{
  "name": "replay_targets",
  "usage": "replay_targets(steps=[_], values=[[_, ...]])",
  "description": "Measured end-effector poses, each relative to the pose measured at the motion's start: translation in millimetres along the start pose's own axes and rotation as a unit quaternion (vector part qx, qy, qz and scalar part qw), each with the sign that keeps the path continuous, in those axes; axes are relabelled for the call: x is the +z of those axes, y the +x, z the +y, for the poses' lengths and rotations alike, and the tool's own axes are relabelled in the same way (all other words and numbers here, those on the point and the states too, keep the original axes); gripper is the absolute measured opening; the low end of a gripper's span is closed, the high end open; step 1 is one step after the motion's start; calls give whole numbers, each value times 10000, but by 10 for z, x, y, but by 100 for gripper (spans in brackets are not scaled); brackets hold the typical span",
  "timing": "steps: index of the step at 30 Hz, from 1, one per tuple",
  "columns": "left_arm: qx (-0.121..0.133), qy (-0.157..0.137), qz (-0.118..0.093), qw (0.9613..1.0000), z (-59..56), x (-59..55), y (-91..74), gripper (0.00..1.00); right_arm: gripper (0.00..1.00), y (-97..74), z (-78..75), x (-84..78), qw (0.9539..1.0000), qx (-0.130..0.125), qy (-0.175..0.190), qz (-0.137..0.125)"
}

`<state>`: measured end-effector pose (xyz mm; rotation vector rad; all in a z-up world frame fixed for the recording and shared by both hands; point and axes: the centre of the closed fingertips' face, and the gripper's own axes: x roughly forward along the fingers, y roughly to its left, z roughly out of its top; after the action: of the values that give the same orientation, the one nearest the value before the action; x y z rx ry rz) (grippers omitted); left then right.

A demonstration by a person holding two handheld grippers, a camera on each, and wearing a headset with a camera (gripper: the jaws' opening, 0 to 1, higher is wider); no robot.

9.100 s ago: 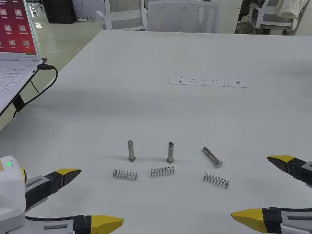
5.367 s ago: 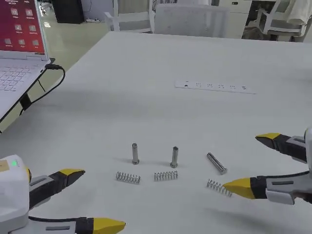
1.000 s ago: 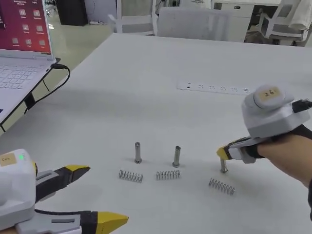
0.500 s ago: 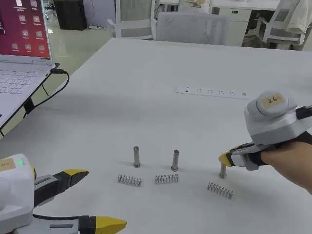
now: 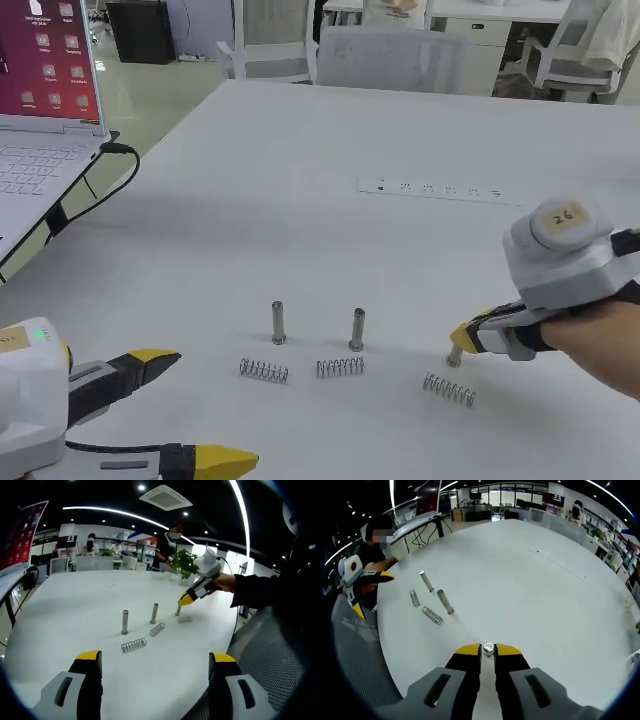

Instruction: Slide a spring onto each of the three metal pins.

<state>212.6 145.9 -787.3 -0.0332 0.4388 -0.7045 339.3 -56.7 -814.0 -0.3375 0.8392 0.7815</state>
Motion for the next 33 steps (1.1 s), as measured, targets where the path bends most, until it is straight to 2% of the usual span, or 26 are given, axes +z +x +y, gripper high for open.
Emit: replay_targets(steps=[11, 20, 27, 33], values=[[13, -15, -3, 10000, 11, -4, 4, 85, 12, -22, 8, -48, 10000, 32, -11, 8], [29, -2, 5, 10000, 14, -4, 1, 85, 12, -70, 33, -155, 9999, 100, -31, 79], [31, 0, 15, 10000, 12, -6, 1, 85, 13, -91, 166, -302, 9990, 302, -225, 248], [29, 10, 27, 10000, 8, -6, 0, 84, 14, -54, 219, -383, 9970, 489, -455, 384]])
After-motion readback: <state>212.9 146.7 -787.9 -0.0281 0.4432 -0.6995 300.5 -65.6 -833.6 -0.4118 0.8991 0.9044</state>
